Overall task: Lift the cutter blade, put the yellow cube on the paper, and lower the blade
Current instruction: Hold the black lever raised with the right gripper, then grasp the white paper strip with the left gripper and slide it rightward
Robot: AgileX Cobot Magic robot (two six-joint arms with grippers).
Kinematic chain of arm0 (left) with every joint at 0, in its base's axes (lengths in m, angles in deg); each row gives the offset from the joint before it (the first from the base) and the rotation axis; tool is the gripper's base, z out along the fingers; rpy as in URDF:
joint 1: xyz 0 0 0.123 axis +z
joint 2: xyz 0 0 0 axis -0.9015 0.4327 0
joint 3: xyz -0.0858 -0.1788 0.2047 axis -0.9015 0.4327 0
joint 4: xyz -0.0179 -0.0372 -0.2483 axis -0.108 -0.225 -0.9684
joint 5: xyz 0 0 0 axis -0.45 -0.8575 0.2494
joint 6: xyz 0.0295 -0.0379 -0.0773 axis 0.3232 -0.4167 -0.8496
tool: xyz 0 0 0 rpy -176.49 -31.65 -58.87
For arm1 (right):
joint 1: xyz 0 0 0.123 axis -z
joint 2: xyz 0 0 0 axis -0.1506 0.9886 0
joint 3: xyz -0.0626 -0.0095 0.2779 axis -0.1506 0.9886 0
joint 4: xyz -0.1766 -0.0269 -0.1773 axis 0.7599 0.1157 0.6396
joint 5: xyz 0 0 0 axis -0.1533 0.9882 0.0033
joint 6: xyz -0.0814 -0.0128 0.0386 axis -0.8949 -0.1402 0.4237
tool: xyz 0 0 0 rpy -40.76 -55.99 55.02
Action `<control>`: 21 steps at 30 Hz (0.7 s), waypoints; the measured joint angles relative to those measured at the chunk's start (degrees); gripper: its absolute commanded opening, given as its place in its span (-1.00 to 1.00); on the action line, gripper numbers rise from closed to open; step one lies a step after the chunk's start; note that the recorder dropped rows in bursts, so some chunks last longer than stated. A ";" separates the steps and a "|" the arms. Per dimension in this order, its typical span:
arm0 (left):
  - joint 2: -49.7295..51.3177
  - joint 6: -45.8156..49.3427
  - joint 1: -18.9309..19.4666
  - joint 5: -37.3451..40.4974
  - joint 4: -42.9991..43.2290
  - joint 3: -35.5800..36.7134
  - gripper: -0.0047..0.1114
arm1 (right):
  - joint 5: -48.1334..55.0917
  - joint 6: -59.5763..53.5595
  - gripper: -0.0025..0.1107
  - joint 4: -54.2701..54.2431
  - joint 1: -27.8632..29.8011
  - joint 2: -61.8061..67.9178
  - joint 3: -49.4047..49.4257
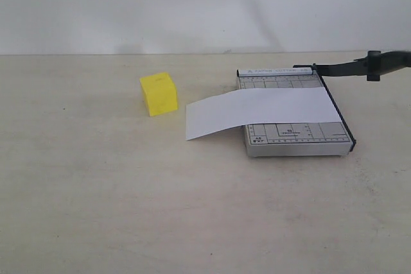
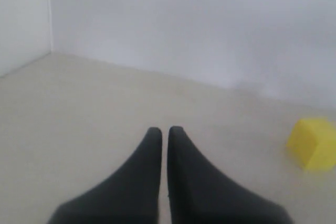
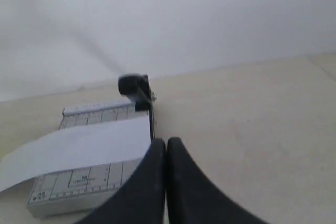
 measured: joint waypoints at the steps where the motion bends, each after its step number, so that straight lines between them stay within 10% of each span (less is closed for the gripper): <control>1: 0.00 -2.27 0.00 -2.45 -3.63 0.00 -0.84 | -0.39 1.17 -0.96 -0.39 0.00 0.45 1.41; 14: 0.00 -7.66 0.00 -17.98 -15.58 -0.87 -0.84 | 2.38 4.85 -0.96 -1.86 0.00 1.83 5.29; 21: 24.90 -4.67 -1.65 -8.95 5.14 -21.88 -0.84 | -4.06 4.95 -0.96 -1.86 0.00 1.83 5.29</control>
